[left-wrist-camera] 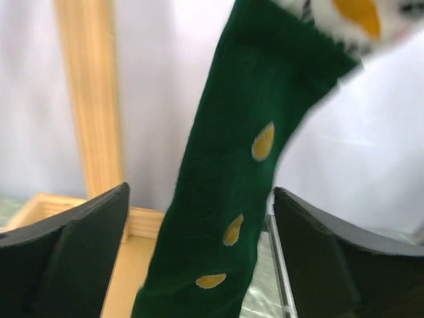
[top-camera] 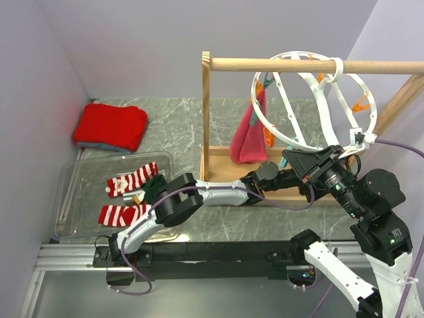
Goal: Remove the socks clipped to the hanger
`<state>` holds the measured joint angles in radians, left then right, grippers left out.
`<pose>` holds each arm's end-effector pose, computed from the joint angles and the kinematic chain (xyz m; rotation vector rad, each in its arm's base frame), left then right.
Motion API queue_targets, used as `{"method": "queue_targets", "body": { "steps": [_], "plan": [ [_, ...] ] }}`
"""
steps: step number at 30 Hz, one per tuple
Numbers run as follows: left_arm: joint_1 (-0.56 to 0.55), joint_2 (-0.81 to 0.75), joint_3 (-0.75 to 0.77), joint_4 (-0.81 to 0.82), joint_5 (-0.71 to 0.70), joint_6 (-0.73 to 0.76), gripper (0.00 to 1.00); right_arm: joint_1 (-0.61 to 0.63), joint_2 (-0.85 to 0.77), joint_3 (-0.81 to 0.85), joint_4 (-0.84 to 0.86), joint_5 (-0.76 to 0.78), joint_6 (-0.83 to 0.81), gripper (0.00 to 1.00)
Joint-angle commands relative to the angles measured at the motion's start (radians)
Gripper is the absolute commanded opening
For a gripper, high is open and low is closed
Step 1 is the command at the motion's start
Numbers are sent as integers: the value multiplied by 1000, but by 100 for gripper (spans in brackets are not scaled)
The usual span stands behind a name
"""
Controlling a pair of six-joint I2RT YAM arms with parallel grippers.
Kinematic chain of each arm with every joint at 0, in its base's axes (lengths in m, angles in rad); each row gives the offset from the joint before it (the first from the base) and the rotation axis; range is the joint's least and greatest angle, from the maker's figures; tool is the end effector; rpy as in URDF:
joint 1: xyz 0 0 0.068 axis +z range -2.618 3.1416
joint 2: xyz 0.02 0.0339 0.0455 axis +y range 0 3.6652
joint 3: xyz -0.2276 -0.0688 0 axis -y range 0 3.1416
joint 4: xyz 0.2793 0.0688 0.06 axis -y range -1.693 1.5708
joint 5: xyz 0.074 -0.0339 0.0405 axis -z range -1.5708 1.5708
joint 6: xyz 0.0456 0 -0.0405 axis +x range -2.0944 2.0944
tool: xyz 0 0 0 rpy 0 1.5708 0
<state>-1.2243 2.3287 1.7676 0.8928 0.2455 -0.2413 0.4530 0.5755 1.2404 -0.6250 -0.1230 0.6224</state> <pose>0.1786 -0.5273 0.2195 0.8507 1.0899 -1.4027 0.1153 0.0624 0.4617 0.0333 1.6085 0.9407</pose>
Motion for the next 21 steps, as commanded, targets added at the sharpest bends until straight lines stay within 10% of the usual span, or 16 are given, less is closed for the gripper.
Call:
{"method": "queue_targets", "body": {
  "steps": [1,11,21],
  "plan": [
    [-9,6,67,103,116,-81,86,7,-12,31,-28,-46,-23,2],
    [-9,-115,-58,48,184,-236,14,7,-28,11,-39,-26,-33,18],
    [32,-399,-382,140,290,-362,7,9,-57,99,-176,0,-82,65]
  ]
}}
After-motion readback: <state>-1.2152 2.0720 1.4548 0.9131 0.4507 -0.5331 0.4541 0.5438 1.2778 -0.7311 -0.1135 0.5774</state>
